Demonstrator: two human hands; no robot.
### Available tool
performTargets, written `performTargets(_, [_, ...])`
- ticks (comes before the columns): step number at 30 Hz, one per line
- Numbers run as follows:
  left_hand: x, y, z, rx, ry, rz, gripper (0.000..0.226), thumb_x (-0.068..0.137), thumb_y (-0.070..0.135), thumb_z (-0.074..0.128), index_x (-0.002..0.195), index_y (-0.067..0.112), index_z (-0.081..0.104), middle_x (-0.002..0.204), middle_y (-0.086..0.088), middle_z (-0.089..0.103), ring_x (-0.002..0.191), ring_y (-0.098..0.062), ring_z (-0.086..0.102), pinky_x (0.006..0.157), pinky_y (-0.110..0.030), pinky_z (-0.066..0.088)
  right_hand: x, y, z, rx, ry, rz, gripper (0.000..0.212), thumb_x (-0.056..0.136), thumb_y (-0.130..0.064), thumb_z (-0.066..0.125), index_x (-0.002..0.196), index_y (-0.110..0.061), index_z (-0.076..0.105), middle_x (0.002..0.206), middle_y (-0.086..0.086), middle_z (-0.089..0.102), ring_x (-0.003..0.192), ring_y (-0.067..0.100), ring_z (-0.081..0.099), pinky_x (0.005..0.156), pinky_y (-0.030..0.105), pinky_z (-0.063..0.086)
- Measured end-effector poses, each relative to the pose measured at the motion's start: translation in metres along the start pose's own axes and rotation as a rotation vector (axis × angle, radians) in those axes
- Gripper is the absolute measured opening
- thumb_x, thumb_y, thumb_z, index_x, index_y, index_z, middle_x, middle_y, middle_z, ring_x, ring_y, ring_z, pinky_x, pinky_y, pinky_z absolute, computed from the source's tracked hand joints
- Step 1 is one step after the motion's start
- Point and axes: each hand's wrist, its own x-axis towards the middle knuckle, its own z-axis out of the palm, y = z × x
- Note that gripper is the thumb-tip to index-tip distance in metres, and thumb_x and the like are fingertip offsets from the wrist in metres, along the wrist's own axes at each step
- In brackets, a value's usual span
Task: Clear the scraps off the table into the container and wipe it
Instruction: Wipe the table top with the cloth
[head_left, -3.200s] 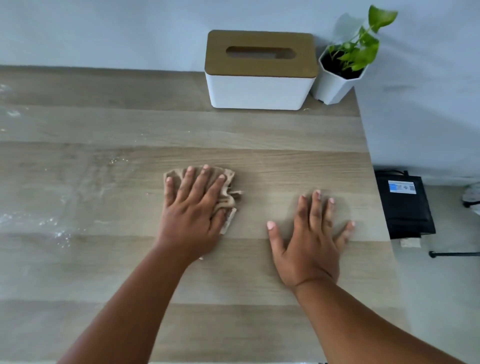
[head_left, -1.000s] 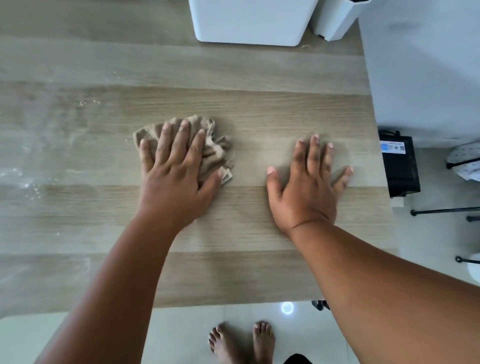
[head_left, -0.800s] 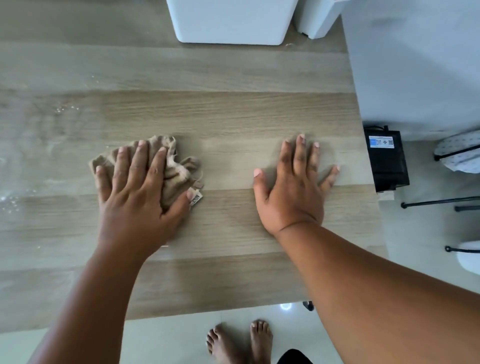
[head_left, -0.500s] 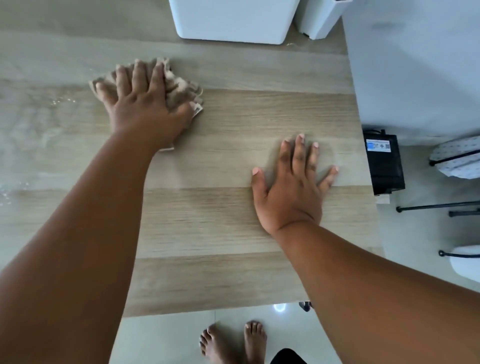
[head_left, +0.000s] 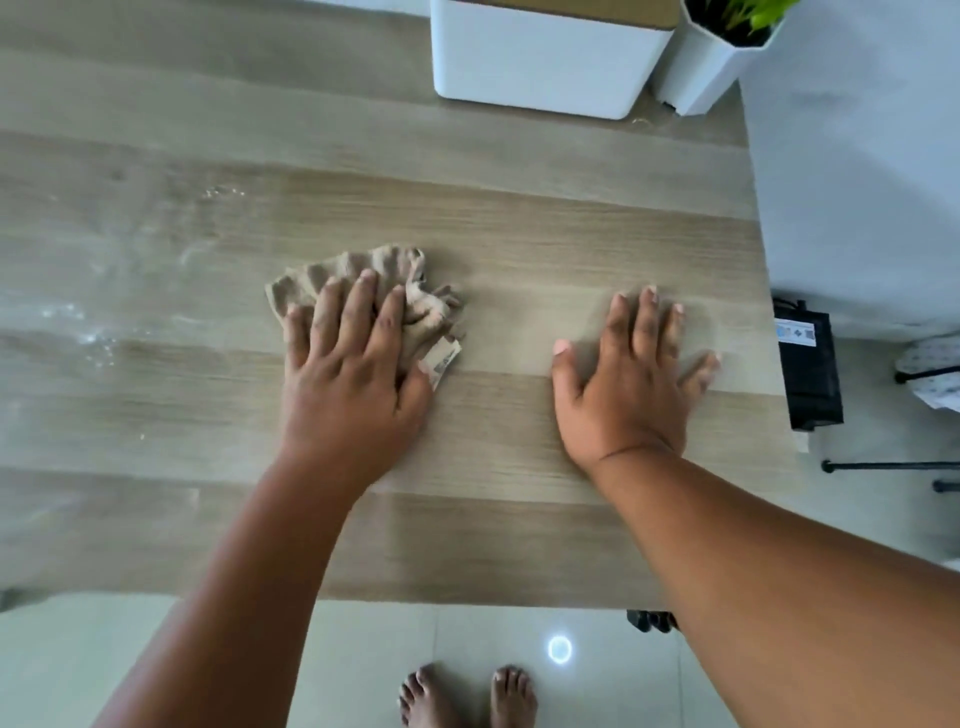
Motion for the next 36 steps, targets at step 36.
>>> performTargets(36, [-0.133, -0.052, -0.008, 0.271, 0.196, -0.110, 0.062, 0.104, 0.044, 0.021, 0.130, 0.004, 0.061, 0.127, -0.031, 0.064, 0.118, -0.046, 0.061, 0.091, -0.059, 0.047, -0.003, -0.002, -0.004, -0.003, -0.026, -0.015, 0.085, 0.096, -0.068, 0.013, 0.164, -0.018, 0.019, 0.174, 0.004, -0.003, 0.160, 0.029, -0.009, 0.121, 0.070, 0.001])
